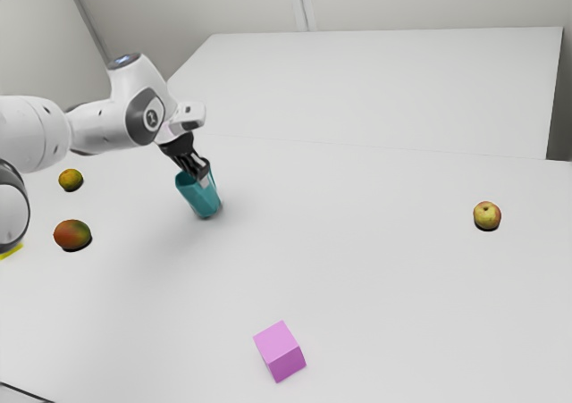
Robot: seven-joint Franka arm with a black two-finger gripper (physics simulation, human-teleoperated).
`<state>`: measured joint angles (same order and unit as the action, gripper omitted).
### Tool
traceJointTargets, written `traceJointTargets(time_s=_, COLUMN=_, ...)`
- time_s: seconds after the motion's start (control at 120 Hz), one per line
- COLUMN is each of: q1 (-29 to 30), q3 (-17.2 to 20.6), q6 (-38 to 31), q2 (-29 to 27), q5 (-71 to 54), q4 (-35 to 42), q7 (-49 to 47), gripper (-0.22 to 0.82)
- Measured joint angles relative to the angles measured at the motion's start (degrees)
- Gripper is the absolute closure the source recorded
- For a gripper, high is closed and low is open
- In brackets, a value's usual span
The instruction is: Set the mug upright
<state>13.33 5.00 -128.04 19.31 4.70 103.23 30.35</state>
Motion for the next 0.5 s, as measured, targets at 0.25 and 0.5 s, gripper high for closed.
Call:
traceJointTargets(time_s=0.25, q1=-0.06, q3=0.02, q6=-0.7, q2=-0.64, q5=0.12, q4=0.13, q7=-4.7, gripper=0.3)
traceJointTargets(time_s=0.5, q1=0.07, q3=0.7, q6=17.86, q2=-10.55, q5=0.31, q4=-15.86, q7=-9.15, gripper=0.09)
